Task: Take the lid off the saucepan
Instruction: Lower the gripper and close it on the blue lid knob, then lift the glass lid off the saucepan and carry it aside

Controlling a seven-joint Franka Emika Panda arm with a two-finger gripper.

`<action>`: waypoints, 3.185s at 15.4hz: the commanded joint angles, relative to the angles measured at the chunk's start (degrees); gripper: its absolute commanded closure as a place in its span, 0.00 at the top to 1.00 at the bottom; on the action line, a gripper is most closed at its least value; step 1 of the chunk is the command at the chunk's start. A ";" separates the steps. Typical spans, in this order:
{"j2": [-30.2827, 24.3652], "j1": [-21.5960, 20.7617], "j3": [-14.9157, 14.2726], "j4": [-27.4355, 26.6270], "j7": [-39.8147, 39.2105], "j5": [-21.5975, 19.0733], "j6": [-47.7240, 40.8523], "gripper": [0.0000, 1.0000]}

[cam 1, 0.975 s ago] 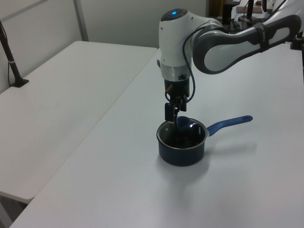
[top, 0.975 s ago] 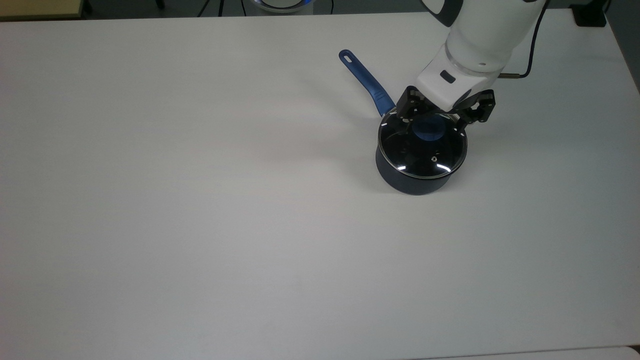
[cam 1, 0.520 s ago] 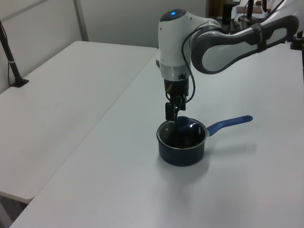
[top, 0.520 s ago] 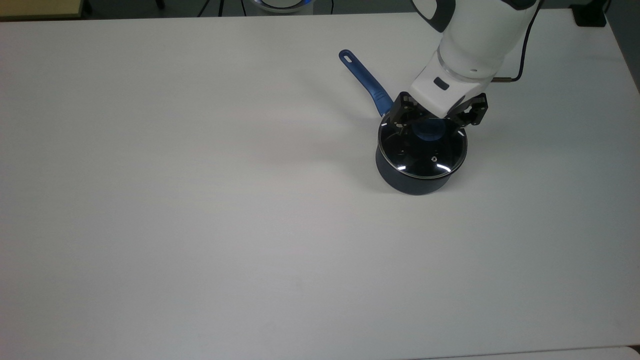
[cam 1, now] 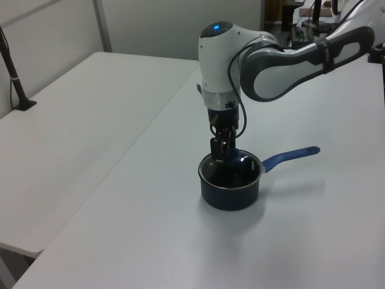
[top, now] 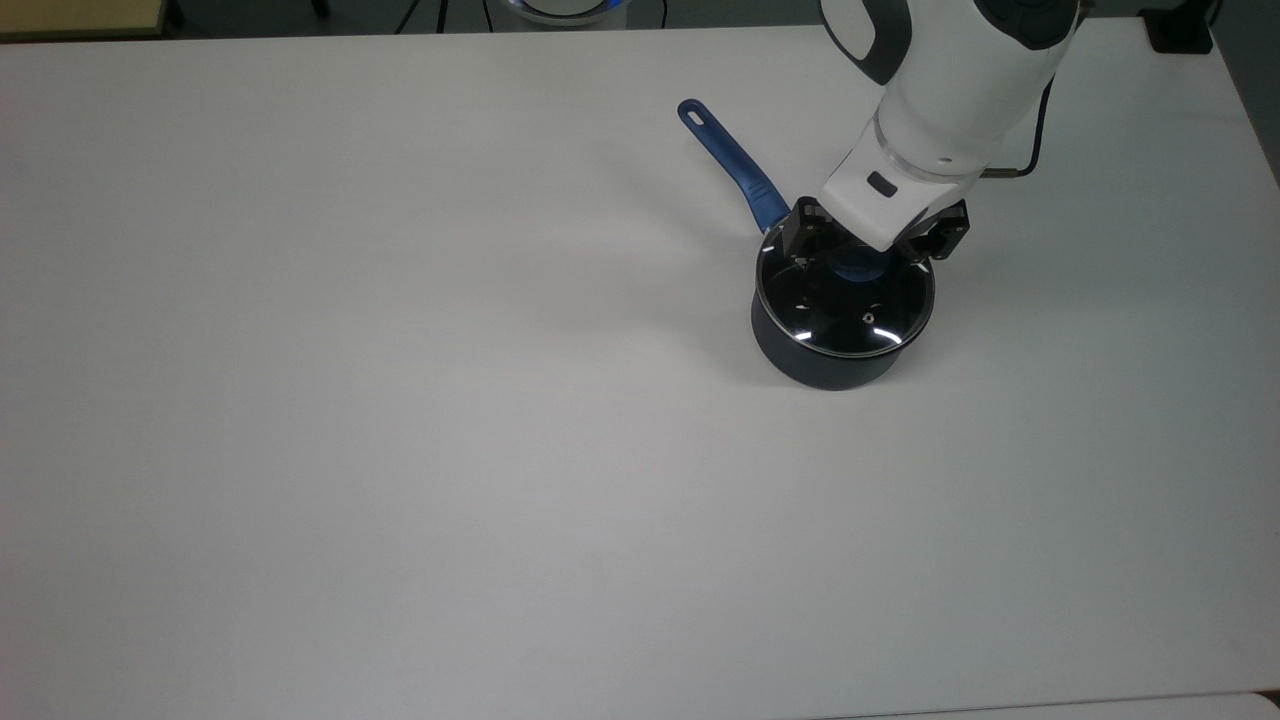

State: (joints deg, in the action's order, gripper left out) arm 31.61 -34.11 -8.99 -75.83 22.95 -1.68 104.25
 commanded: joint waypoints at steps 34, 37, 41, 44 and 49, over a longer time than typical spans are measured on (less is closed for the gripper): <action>-8.76 29.60 -0.59 -4.15 -23.12 5.37 -6.89 0.56; -8.67 34.71 -0.33 -6.52 -25.32 5.81 -0.91 0.56; -6.22 37.36 -0.33 -9.77 -26.29 7.04 5.95 0.56; -3.93 38.50 -0.33 -11.00 -27.61 7.04 7.72 0.56; -2.52 39.11 -0.33 -13.20 -29.01 6.87 10.00 0.56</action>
State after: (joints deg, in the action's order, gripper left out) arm 30.41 4.38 -9.81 -86.23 -4.45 4.10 111.25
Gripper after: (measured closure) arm 0.348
